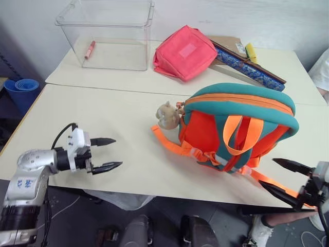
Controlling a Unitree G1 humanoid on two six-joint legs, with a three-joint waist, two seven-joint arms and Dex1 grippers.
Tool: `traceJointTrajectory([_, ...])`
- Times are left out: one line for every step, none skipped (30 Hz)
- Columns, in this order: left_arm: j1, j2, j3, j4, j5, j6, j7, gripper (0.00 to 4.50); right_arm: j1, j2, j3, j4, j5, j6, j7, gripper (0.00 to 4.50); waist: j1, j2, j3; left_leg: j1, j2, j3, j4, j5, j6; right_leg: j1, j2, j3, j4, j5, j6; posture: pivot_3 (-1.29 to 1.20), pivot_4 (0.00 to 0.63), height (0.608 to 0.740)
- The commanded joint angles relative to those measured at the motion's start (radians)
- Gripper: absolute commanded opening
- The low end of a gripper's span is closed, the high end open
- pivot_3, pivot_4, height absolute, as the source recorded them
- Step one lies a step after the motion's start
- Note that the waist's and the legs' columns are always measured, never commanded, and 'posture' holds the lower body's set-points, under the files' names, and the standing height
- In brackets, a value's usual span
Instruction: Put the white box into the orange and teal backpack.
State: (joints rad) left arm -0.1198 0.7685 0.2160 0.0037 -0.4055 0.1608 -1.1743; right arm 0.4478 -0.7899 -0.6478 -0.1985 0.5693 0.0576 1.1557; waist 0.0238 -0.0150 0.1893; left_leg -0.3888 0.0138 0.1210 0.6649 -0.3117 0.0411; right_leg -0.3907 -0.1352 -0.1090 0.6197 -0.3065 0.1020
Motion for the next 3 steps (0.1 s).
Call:
traceJointTrajectory([0.046, 0.006, 0.044, -0.026, 0.03, -0.083, 0.037, 4.5, -0.04, -0.033, -0.056, 0.135, -0.056, -0.134, 0.044, 4.47, -0.001, 0.0, 0.0, 0.0, 0.0, 0.0, 0.0, 0.0, 0.0, 0.0, 0.0, 0.0, 0.0, 0.0, 0.0, 0.0, 0.15, 0.74])
traceJointTrajectory([0.058, 0.005, 0.046, -0.025, 0.033, -0.095, 0.044, 4.5, -0.061, -0.04, -0.054, 0.174, -0.07, -0.162, 0.047, 4.47, -0.002, 0.0, 0.0, 0.001, 0.0, 0.0, -0.001, 0.0, -0.001, 0.0, 0.0, 0.0, 0.0, 0.0, 0.0, 0.0, 0.15, 0.74])
traceJointTrajectory([0.064, 0.002, 0.045, -0.028, 0.032, -0.103, 0.048, 4.5, -0.079, -0.046, -0.049, 0.202, -0.076, -0.178, 0.052, 4.47, -0.002, 0.0, 0.0, 0.001, 0.001, 0.0, -0.001, 0.0, -0.001, 0.0, 0.0, 0.0, 0.0, 0.0, 0.0, 0.0, 0.15, 0.74])
